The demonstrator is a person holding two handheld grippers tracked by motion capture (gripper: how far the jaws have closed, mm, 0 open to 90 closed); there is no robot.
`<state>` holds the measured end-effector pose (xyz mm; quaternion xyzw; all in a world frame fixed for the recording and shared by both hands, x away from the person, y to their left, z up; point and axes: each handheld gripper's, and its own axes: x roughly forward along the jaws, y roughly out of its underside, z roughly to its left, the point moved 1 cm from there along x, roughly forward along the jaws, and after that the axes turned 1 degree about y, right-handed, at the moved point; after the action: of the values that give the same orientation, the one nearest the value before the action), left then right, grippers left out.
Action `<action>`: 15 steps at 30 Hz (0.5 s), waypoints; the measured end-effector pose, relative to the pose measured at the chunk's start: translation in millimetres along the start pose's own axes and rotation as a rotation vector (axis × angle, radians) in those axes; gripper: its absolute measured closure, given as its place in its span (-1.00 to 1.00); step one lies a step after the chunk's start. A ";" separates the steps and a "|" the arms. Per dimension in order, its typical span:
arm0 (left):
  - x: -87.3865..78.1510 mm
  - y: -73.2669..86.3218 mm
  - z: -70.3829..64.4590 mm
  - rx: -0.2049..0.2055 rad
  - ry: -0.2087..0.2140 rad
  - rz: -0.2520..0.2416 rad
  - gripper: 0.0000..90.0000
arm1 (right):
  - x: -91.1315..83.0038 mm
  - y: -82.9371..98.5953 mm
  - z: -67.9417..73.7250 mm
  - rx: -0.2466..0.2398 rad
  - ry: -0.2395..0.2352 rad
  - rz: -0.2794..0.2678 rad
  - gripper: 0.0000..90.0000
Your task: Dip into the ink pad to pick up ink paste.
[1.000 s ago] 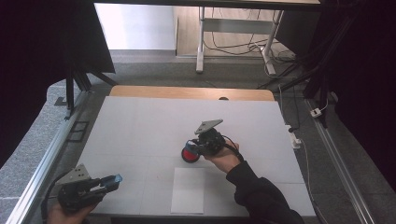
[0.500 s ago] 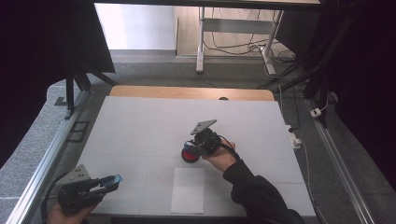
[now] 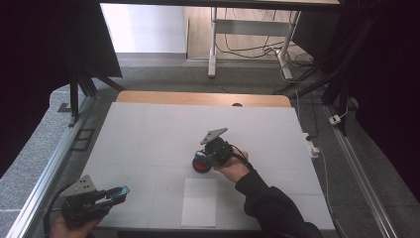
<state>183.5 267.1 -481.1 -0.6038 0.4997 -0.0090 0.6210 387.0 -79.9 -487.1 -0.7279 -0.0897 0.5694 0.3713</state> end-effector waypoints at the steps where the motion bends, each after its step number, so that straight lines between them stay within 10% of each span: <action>1: 0.1 0.0 -0.1 0.001 0.000 0.000 0.51 | 0.0 -0.2 0.8 -0.004 0.003 0.003 0.59; 15: 1.3 -0.2 -0.4 0.002 0.005 0.009 0.51 | 0.9 1.3 1.3 0.014 0.008 -0.010 0.60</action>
<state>184.0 266.0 -481.6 -0.6008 0.5037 -0.0083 0.6207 385.8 -79.8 -488.7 -0.7271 -0.0879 0.5654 0.3793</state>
